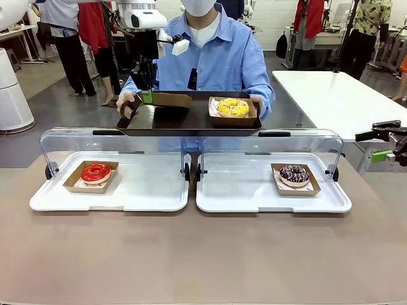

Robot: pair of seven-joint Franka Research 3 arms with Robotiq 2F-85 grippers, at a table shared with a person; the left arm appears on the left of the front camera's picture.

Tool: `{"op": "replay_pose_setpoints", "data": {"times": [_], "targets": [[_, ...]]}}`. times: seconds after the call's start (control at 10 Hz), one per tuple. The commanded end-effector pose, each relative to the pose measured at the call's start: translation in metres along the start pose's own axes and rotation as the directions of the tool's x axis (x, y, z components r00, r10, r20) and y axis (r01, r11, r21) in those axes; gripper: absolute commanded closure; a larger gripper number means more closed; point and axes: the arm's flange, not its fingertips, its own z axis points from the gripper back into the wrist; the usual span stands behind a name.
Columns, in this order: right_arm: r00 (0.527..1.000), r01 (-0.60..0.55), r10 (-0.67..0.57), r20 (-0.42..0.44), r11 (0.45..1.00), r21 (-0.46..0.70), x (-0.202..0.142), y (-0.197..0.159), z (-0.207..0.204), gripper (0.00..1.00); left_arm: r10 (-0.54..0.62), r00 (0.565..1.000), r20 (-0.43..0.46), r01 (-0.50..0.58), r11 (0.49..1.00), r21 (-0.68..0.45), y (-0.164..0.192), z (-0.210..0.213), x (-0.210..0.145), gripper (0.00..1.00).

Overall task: Provide the desired donut to the person.
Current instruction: Place the picked Paper togo box onto the Handle tray extended by the person.

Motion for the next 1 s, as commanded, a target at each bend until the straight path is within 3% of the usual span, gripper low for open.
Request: {"op": "replay_pose_setpoints", "data": {"times": [0.0,0.2,0.3,0.4,0.5,0.7,0.8,0.9], "targets": [[1.000,-0.003,0.003,0.006,1.000,0.000,-0.0002,0.0021,-0.0006,0.00,0.027,1.000,-0.014,-0.028,0.999,-0.018,0.0141,0.0106,0.0001,0.99],[1.000,-0.003,0.003,0.006,1.000,0.000,-0.0002,0.0021,-0.0006,0.00,0.025,1.000,-0.010,-0.025,0.999,-0.029,0.0156,0.0084,-0.0024,0.99],[1.000,-0.003,0.003,0.006,1.000,0.000,-0.0002,0.0021,-0.0006,0.00,0.018,1.000,-0.010,-0.018,0.999,-0.034,0.0159,0.0091,-0.0025,0.44],[1.000,-0.003,0.003,0.006,1.000,0.000,-0.0002,0.0021,-0.0006,0.00,0.015,1.000,-0.012,-0.015,0.999,-0.037,0.0161,0.0099,-0.0029,0.39],[1.000,-0.003,0.003,0.006,1.000,0.000,-0.0002,0.0021,-0.0006,0.00,0.014,1.000,-0.009,-0.015,0.999,-0.043,0.0154,0.0088,-0.0034,0.00],[1.000,-0.003,0.003,0.006,1.000,0.000,-0.0002,0.0021,-0.0006,0.00,0.005,1.000,-0.004,-0.005,0.998,-0.058,0.0171,0.0070,-0.0036,0.00],[1.000,-0.003,0.003,0.006,1.000,0.000,-0.0002,0.0021,-0.0006,0.00,0.005,1.000,-0.001,-0.005,0.998,-0.062,0.0172,0.0059,-0.0039,0.18],[1.000,-0.003,0.003,0.006,1.000,0.000,-0.0002,0.0021,-0.0006,0.00,0.006,1.000,0.003,-0.006,0.998,-0.067,0.0167,0.0046,-0.0041,0.08]]}}
